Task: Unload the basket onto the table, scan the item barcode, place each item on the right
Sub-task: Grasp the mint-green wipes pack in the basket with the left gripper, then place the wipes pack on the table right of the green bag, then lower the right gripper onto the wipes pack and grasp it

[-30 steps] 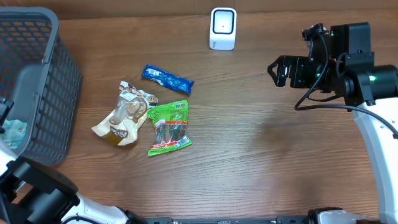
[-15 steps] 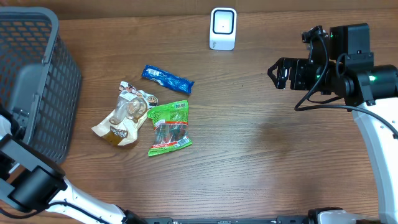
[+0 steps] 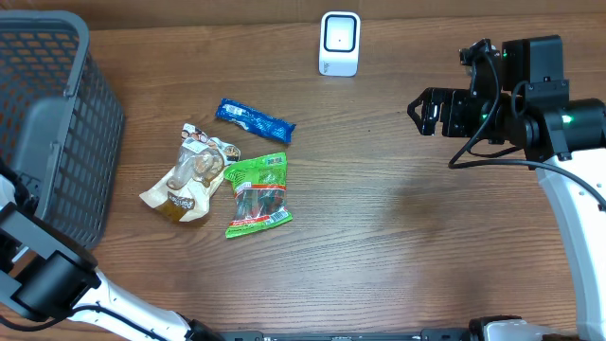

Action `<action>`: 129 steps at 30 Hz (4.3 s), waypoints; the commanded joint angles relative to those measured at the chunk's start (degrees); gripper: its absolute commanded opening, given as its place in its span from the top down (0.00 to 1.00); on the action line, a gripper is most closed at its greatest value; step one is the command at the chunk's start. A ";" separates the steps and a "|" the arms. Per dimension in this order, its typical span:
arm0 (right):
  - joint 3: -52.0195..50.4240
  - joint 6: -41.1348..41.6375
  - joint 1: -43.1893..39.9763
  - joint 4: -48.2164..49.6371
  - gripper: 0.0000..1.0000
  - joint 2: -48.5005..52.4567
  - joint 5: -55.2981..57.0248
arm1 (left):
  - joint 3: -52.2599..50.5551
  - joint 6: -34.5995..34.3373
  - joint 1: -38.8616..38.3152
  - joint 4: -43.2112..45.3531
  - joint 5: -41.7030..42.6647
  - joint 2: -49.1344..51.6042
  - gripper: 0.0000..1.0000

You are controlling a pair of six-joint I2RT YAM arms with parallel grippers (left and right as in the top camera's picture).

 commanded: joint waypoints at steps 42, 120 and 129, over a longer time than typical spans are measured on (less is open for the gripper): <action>1.55 0.17 0.28 0.17 0.00 -0.13 -0.52 | 14.60 11.87 -61.31 -42.73 20.61 -9.14 0.96; 3.26 34.27 19.41 4.92 0.96 40.02 1.14 | 49.62 8.85 -53.92 -43.30 32.46 -0.20 0.00; 8.20 13.90 14.88 3.67 0.70 39.98 -13.57 | 49.62 8.85 -53.92 -43.28 32.46 -0.20 0.00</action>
